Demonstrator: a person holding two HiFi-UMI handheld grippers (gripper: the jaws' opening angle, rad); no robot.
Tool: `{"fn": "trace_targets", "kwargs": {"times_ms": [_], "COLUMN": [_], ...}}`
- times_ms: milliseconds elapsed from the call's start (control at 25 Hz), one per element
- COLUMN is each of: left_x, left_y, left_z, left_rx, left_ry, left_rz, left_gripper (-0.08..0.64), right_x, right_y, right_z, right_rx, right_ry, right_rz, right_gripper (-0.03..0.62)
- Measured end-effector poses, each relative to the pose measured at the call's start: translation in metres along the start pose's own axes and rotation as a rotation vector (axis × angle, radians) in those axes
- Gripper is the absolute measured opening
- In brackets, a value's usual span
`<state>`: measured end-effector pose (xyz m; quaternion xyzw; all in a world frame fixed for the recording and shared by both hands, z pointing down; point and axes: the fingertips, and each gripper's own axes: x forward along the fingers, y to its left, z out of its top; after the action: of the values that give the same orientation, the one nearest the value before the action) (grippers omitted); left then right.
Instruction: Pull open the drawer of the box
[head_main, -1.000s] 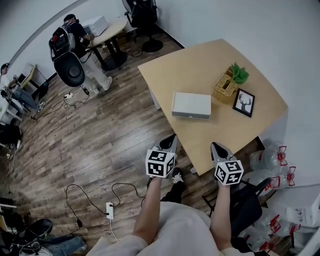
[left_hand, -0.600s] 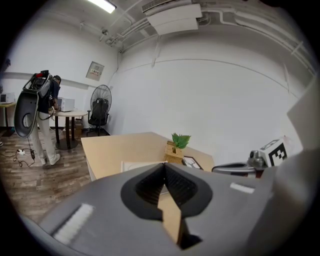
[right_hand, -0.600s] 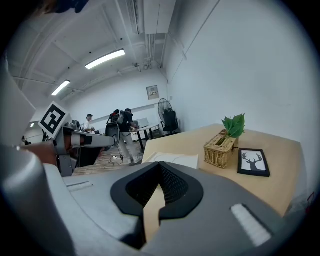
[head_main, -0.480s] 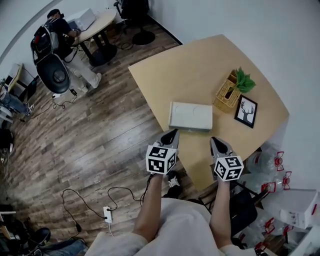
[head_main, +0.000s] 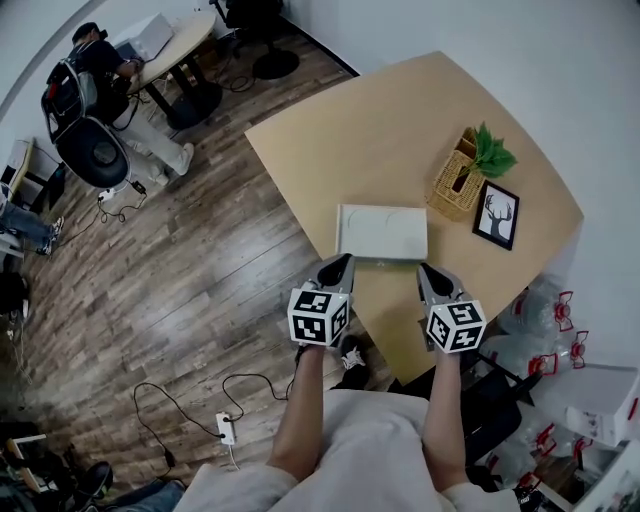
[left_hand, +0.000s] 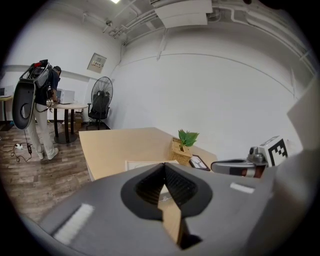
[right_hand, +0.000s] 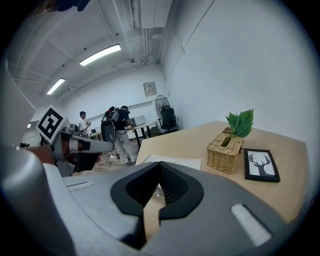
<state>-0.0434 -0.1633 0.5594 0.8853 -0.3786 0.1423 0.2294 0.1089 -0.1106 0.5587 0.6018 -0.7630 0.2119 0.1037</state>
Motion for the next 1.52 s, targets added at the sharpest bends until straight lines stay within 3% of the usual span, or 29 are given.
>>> {"fn": "trace_targets", "kwargs": {"times_ms": [320,560,1040,1520], "left_x": [0.020,0.033,0.082,0.106], "left_y": [0.010,0.006,-0.011,-0.014], "left_z": [-0.020,-0.059,-0.115,-0.146], "left_rx": [-0.075,-0.120,-0.048,-0.019], "left_ry": [-0.010,0.056,0.220,0.323], "left_rz": [0.063,0.114,0.145,0.167], "left_gripper": [0.054,0.054,0.054,0.095], "right_x": [0.034,0.058,0.085,0.101], "right_y": [-0.013,-0.019,-0.052,-0.056], "right_z": [0.006,-0.002,-0.047,-0.072], "right_rx": [-0.067,-0.108,-0.097,-0.197], "right_ry": [0.050,0.113,0.230,0.300], "right_rz": [0.089,0.166,0.209,0.219], "right_gripper": [-0.002,-0.002,-0.002,-0.002]}}
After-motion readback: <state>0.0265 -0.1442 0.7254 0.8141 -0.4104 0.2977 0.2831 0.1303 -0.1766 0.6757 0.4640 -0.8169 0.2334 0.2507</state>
